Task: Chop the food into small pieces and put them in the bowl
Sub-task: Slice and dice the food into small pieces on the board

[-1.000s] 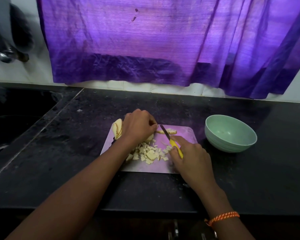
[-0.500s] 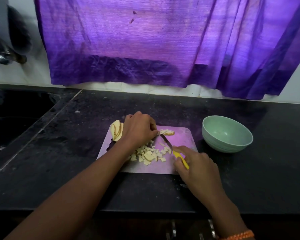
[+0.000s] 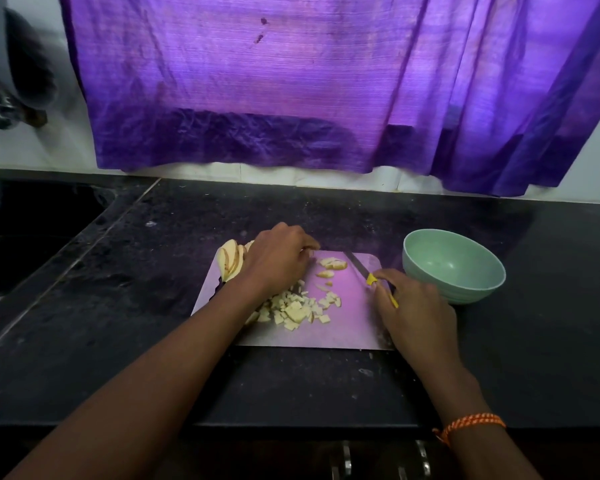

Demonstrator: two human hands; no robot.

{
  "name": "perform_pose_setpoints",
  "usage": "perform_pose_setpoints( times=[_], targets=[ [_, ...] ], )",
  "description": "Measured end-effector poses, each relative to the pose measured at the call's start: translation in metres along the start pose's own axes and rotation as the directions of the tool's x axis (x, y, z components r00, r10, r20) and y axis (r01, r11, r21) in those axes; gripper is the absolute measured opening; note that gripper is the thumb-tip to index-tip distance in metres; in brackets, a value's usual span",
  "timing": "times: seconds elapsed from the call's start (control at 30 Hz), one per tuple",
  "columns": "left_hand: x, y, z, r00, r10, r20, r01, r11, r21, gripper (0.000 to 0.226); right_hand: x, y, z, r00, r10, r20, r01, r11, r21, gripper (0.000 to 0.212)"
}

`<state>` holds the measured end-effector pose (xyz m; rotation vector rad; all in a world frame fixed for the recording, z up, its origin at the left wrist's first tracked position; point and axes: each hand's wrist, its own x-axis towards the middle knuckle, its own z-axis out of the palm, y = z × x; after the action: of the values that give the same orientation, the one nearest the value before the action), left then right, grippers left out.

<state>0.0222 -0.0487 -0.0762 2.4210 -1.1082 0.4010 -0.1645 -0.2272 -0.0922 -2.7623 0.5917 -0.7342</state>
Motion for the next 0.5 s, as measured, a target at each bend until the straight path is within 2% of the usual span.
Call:
perform_pose_setpoints(
  times=[0.13,0.27,0.43,0.5],
  targets=[
    [-0.001,0.006,0.0,0.995,0.059,0.076,-0.062,0.997,0.039,0.028,-0.002,0.004,-0.001,0.999,-0.028,0.038,0.022,0.987,0.158,0.027],
    [0.001,0.009,-0.006,0.986,-0.04,0.163,0.071,0.98,-0.188,0.027,-0.007,0.006,-0.005,0.999,-0.025,0.022,0.017,0.952,0.305,0.017],
    [0.002,0.007,-0.011,0.982,-0.089,0.167,0.129,0.961,-0.244,0.031,-0.003,0.011,0.001,1.0,-0.003,-0.019,0.007,0.983,0.183,0.021],
    [0.001,0.006,-0.011,0.979,-0.089,0.182,0.132,0.962,-0.238,0.032,-0.004,0.009,0.0,0.999,-0.043,-0.003,0.043,0.977,0.21,0.024]
  ],
)
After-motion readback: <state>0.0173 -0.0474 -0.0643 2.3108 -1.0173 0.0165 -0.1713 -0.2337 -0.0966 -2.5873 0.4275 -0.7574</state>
